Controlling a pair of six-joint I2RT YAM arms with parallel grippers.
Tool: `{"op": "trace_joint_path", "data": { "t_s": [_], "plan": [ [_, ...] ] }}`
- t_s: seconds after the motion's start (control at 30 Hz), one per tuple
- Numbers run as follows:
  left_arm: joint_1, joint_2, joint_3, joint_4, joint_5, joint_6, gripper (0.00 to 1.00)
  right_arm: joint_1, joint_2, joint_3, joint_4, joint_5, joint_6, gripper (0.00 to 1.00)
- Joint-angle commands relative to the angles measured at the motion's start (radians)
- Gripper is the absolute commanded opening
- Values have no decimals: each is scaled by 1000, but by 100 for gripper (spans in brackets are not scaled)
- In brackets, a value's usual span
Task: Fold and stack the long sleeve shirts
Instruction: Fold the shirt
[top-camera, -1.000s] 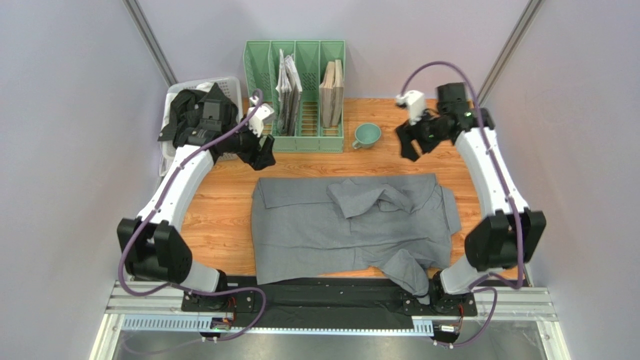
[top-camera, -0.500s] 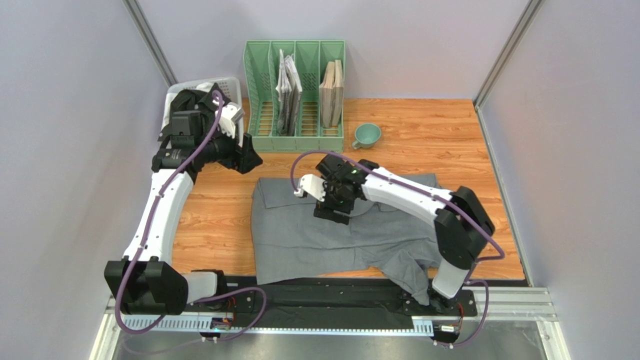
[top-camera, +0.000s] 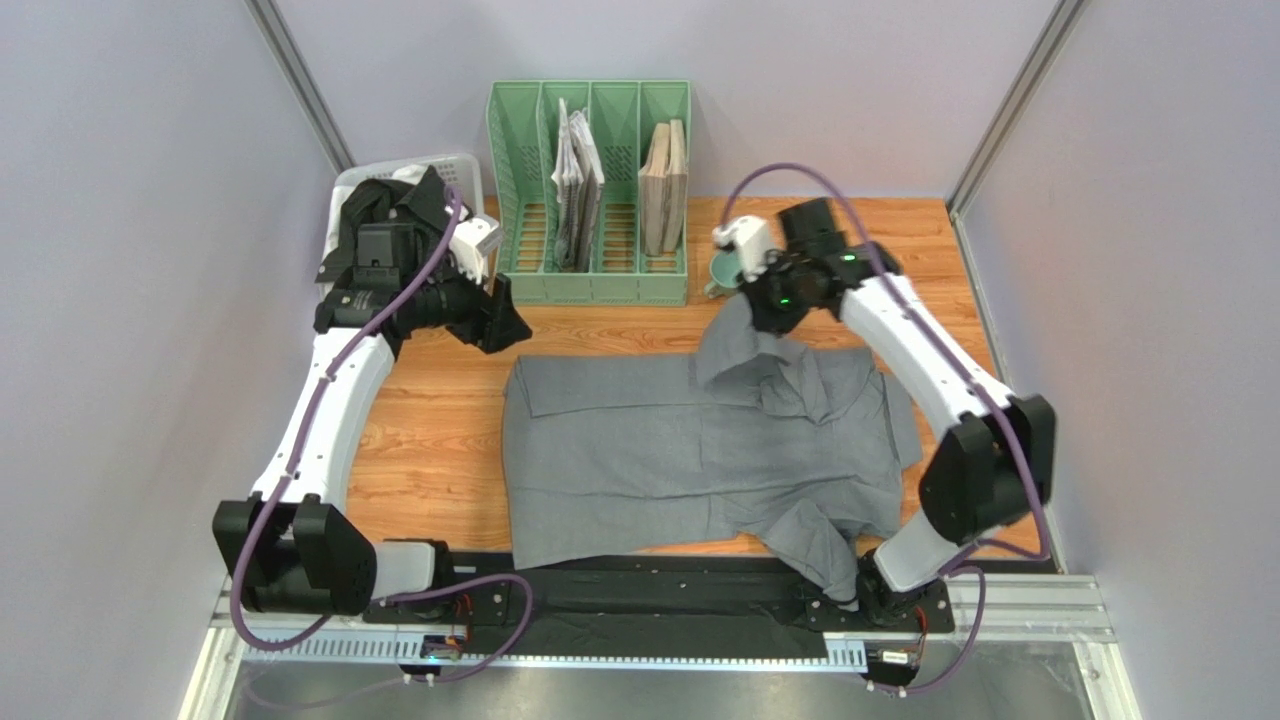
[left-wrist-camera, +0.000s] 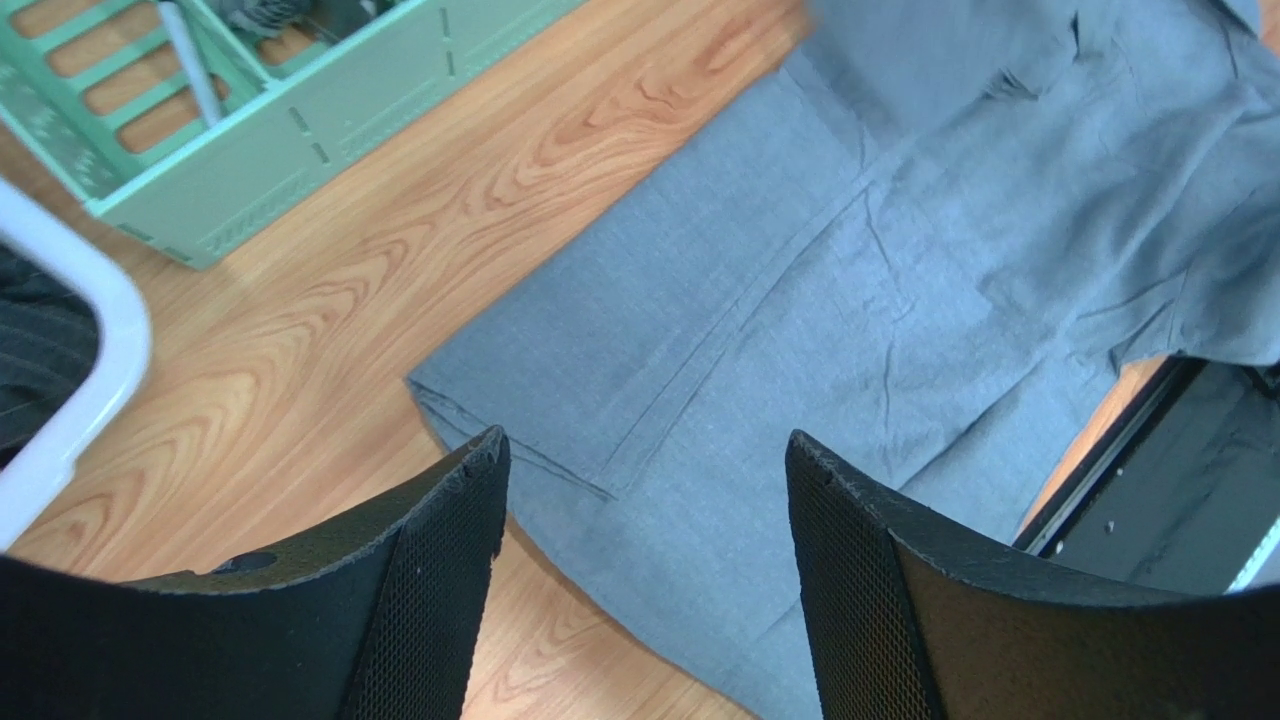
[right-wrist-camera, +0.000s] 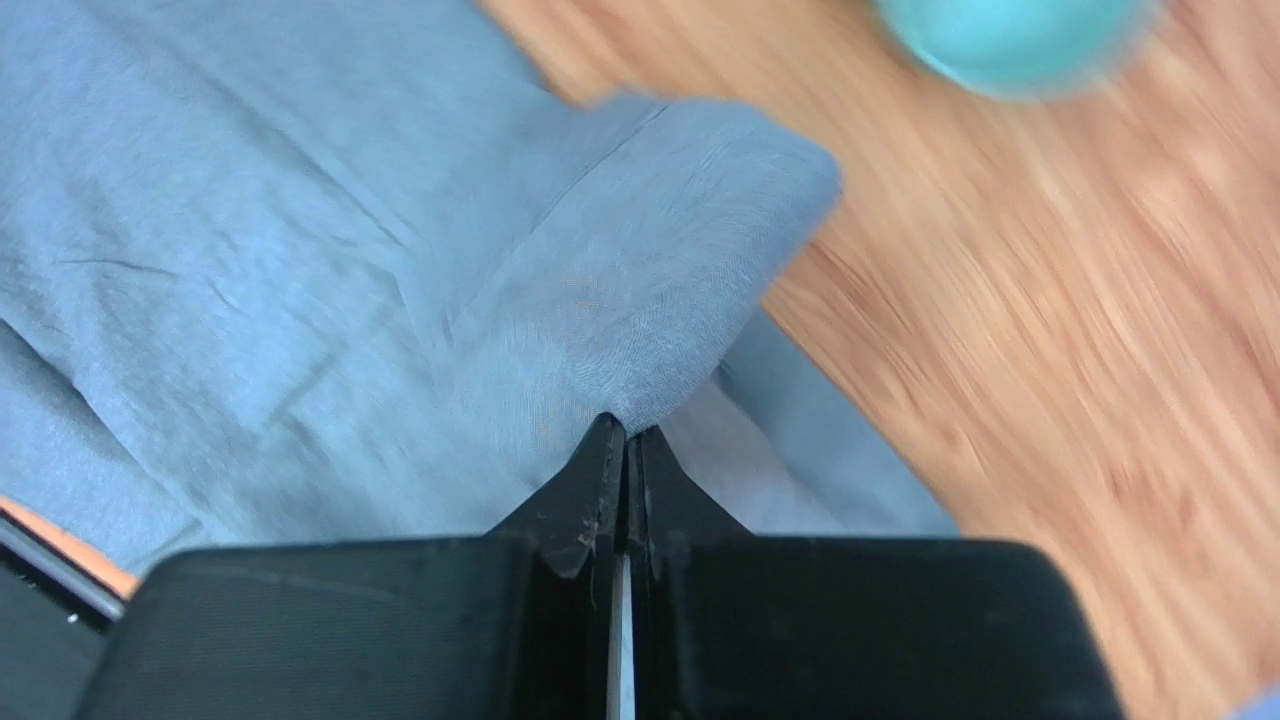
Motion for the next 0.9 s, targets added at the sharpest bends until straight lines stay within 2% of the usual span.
{"op": "trace_joint_path", "data": {
  "t_s": [0.0,0.07,0.17,0.3,0.4,0.5,0.6,0.73,0.77,0.8,0.87],
  "plan": [
    [-52,39,27,4,19,82,73,-146,-93,-87,-150,-181,42,0],
    [-72,54,24,11,14,84,73,-218,-76,-200,-187,-215,32,0],
    [-75,68,25,19,5,74,73,-324,-64,-323,-178,-208,22,11],
    [-75,59,14,14,0,90,73,-430,-64,-343,-179,-111,-39,42],
    [-75,56,7,10,2,100,74,-490,-76,-236,-218,-106,-65,61],
    [-75,50,-4,11,20,111,75,-486,-81,-94,-244,-196,-79,66],
    [-75,51,-6,10,30,123,76,-464,-21,52,-263,-240,-87,66],
    [-77,48,2,-7,33,143,78,-375,128,235,-343,-244,-100,68],
    [-77,46,11,-13,30,146,78,-369,190,265,-363,-241,-106,70],
    [-77,48,17,-24,30,149,78,-358,221,325,-394,-235,-111,77],
    [-79,46,31,-32,28,156,80,-357,311,380,-423,-198,-116,79]
  ]
}}
